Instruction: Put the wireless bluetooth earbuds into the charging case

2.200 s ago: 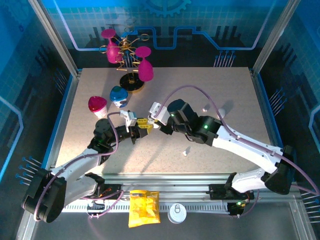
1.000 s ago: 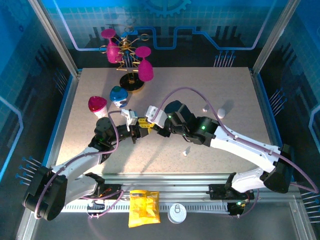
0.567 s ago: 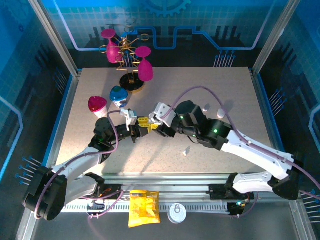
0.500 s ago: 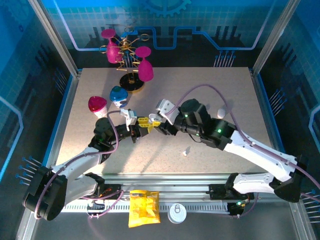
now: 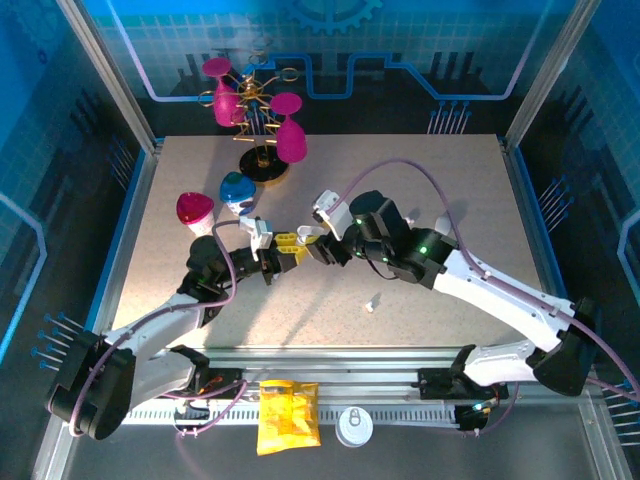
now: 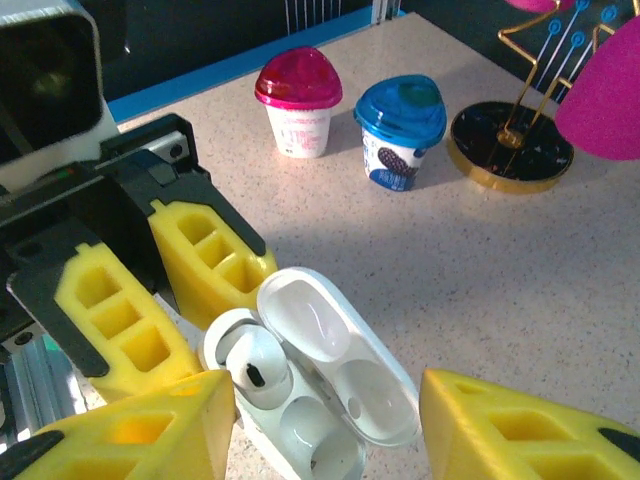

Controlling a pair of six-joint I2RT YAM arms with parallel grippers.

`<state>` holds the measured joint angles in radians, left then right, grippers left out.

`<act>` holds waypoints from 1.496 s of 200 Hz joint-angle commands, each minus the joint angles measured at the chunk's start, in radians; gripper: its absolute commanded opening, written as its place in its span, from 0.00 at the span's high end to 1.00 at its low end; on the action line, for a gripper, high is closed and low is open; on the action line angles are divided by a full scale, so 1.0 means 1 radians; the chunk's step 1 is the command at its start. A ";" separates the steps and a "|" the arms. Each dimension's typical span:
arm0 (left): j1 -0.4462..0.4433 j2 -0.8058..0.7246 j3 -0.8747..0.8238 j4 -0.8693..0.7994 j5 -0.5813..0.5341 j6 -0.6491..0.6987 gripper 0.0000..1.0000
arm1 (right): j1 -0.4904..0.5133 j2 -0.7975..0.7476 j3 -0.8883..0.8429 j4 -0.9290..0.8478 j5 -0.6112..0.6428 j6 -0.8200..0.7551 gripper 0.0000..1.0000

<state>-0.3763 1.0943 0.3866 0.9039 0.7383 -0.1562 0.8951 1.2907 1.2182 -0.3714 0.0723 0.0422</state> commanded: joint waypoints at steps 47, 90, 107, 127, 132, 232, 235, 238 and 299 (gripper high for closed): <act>-0.004 0.004 -0.002 0.051 -0.004 0.004 0.96 | -0.052 -0.081 -0.010 0.020 -0.058 0.053 0.41; -0.004 -0.005 -0.013 0.059 -0.013 0.009 0.96 | -0.225 -0.206 -0.183 0.139 -0.082 0.226 0.34; -0.005 -0.008 -0.017 0.057 -0.013 0.012 0.96 | -0.324 -0.226 -0.243 0.140 -0.081 0.298 0.34; -0.005 -0.007 -0.016 0.058 -0.012 0.014 0.96 | -0.422 -0.197 -0.271 0.078 -0.061 0.345 0.34; -0.005 -0.005 -0.015 0.059 -0.010 0.013 0.96 | -0.438 -0.180 -0.275 0.060 -0.053 0.348 0.34; 0.005 -0.051 -0.048 0.088 -0.139 -0.003 0.96 | -0.405 0.178 -0.274 0.031 -0.173 0.435 0.34; 0.007 -0.056 -0.047 0.082 -0.148 -0.002 0.96 | -0.395 0.189 -0.271 0.040 -0.175 0.441 0.34; 0.010 -0.063 -0.046 0.076 -0.158 -0.003 0.96 | -0.385 0.201 -0.267 0.047 -0.177 0.446 0.34; 0.060 -0.273 -0.022 -0.112 -0.240 0.020 0.95 | -0.163 0.461 -0.084 0.131 -0.201 0.522 0.40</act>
<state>-0.3267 0.9039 0.3435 0.8780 0.5335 -0.1574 0.6689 1.6745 1.0367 -0.2928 -0.0986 0.5171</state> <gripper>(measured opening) 0.198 0.616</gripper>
